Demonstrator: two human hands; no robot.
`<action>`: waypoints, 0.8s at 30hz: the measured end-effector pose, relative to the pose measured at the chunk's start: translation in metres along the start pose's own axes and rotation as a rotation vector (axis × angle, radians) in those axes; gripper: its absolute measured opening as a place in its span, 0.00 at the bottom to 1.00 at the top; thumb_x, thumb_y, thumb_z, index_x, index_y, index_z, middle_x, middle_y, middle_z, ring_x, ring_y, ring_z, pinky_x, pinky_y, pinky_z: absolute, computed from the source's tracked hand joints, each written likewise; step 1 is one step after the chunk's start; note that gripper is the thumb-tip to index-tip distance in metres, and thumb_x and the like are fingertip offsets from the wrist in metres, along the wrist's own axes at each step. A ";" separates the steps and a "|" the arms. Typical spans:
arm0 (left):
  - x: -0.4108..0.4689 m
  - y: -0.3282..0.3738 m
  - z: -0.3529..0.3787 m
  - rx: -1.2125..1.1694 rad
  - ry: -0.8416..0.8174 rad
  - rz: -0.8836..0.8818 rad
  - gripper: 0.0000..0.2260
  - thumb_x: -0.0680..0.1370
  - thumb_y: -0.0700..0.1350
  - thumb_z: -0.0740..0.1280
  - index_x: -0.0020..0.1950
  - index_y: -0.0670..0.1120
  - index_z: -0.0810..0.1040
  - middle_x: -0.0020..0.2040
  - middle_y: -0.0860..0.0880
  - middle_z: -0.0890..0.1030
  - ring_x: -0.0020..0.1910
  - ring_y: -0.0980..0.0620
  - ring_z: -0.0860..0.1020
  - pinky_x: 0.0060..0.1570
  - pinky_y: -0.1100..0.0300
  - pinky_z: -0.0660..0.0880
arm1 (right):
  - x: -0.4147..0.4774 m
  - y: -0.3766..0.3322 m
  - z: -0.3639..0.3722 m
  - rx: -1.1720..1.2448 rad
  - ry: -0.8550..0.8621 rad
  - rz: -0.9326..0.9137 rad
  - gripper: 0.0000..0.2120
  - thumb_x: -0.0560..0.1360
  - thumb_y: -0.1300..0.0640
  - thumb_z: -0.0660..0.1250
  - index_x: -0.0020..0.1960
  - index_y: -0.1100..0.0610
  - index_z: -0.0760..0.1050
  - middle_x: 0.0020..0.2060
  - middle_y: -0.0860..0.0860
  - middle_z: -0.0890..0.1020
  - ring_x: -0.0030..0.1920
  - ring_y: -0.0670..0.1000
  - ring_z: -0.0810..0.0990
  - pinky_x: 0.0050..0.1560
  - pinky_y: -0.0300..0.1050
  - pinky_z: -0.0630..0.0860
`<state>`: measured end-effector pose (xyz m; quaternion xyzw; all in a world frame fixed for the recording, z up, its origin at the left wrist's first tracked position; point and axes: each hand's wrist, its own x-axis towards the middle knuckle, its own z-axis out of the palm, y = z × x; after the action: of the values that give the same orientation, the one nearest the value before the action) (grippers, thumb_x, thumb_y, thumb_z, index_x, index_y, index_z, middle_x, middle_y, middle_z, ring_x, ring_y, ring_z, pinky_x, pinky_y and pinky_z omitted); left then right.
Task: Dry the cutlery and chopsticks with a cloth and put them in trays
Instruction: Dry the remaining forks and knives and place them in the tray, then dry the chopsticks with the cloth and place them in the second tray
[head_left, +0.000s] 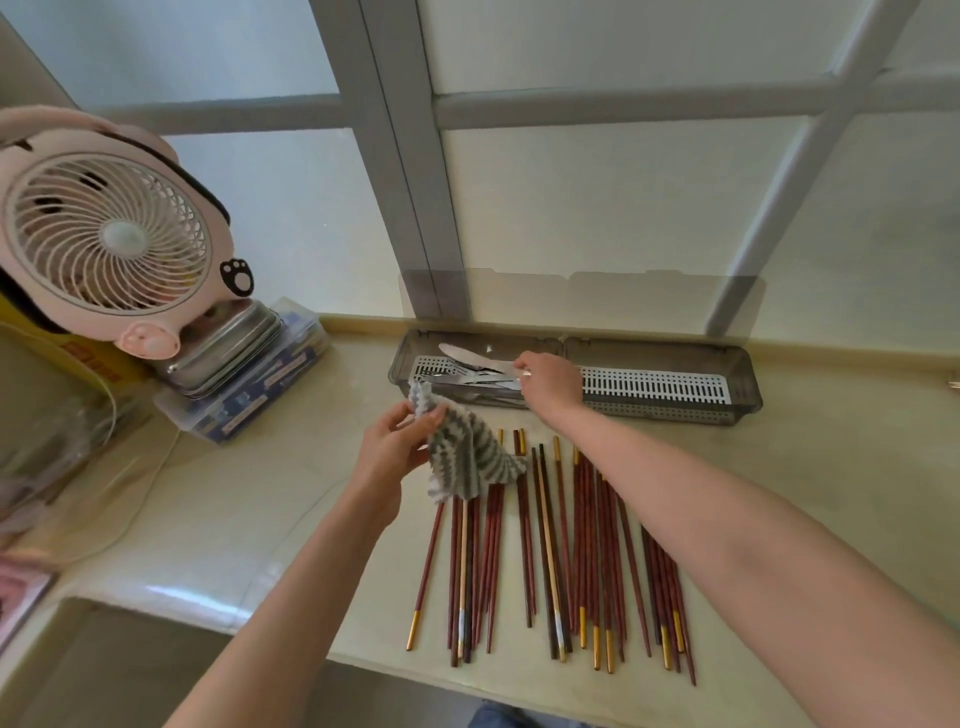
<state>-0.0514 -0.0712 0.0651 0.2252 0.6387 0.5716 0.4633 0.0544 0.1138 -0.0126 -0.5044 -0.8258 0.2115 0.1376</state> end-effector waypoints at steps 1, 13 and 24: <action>-0.001 0.001 0.000 -0.014 -0.003 0.005 0.09 0.76 0.41 0.66 0.55 0.42 0.78 0.47 0.46 0.82 0.44 0.52 0.81 0.45 0.59 0.78 | 0.008 -0.001 0.003 -0.030 -0.024 -0.009 0.14 0.80 0.60 0.58 0.62 0.53 0.76 0.56 0.53 0.81 0.55 0.53 0.78 0.49 0.43 0.71; 0.005 0.000 0.031 0.154 -0.104 -0.050 0.15 0.82 0.48 0.54 0.61 0.43 0.73 0.54 0.43 0.80 0.52 0.47 0.78 0.49 0.56 0.75 | -0.025 0.008 -0.035 0.885 -0.699 -0.059 0.13 0.78 0.51 0.60 0.61 0.46 0.76 0.59 0.52 0.79 0.61 0.52 0.76 0.60 0.49 0.71; 0.008 -0.001 0.083 0.640 -0.581 -0.062 0.19 0.71 0.50 0.71 0.59 0.47 0.74 0.53 0.47 0.81 0.50 0.49 0.81 0.46 0.60 0.79 | -0.083 0.062 -0.101 0.948 -0.373 0.159 0.07 0.75 0.57 0.68 0.52 0.55 0.74 0.49 0.55 0.80 0.51 0.57 0.80 0.56 0.57 0.77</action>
<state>0.0159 -0.0212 0.0679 0.4899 0.6331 0.2434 0.5477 0.1848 0.0856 0.0445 -0.4017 -0.6088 0.6586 0.1850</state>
